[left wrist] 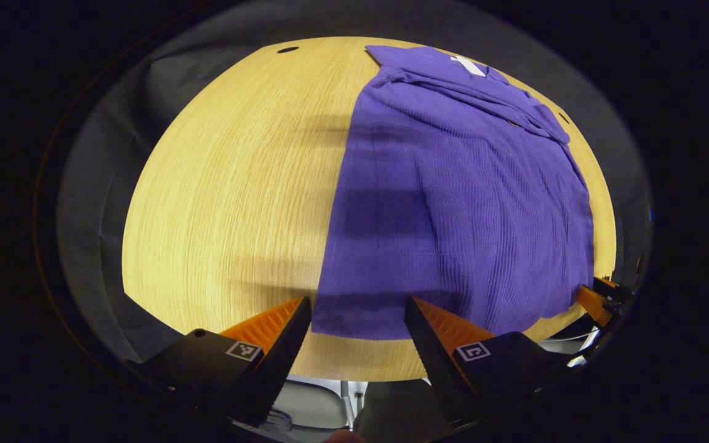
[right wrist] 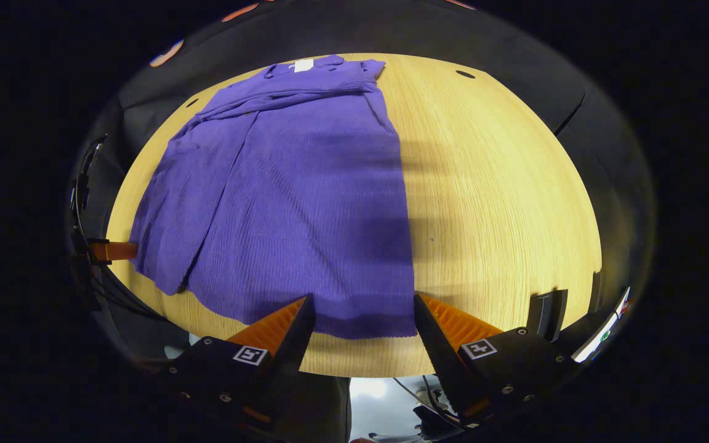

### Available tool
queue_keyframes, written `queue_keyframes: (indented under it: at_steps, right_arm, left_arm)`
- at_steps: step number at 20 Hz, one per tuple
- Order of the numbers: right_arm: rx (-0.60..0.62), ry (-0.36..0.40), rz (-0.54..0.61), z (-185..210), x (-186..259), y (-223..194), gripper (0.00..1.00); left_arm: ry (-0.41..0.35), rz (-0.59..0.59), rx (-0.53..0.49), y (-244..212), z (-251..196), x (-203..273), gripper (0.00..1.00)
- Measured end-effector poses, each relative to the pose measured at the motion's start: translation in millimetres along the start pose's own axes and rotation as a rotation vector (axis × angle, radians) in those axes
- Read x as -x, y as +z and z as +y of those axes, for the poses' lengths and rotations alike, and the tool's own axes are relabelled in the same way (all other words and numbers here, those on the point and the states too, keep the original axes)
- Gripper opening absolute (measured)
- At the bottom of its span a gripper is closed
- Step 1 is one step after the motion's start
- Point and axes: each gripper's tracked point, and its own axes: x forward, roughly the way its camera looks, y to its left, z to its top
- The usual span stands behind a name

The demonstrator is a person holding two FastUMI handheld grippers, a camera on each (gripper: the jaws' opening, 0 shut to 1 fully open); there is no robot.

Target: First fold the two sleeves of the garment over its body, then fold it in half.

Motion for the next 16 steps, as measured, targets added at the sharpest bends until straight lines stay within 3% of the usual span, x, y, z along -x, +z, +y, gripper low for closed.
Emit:
queue_keyframes:
  at_steps: [3,4,5,7,9,12,16]
  right_arm:
    - [0.015,0.014,0.022,5.6,-1.0,0.0,0.93]
    - [0.018,0.014,0.03,7.3,1.1,-0.4,0.72]
    - [0.017,0.021,0.039,8.4,-0.7,-2.0,0.77]
    - [-0.005,0.047,0.037,14.0,-1.8,1.6,0.43]
    - [-0.033,0.065,0.05,15.3,-1.4,3.1,0.28]
    - [-0.084,0.095,0.073,18.2,-2.5,8.0,0.11]
    - [-0.141,0.148,0.052,23.7,7.4,22.2,0.07]
  left_arm:
    - [-0.008,0.047,-0.006,-1.2,-7.0,-0.8,0.96]
    - [-0.016,0.059,0.003,1.0,-11.0,0.0,0.94]
    - [-0.033,0.07,0.012,0.3,-17.4,-1.6,0.75]
    - [-0.052,0.085,0.012,0.3,-27.3,-2.0,0.39]
    - [-0.053,0.087,-0.013,3.2,-30.9,-0.9,0.19]
    - [-0.072,0.085,-0.061,4.9,-34.6,-1.2,0.12]
    - [-0.122,0.075,-0.061,12.1,-36.6,10.6,0.06]
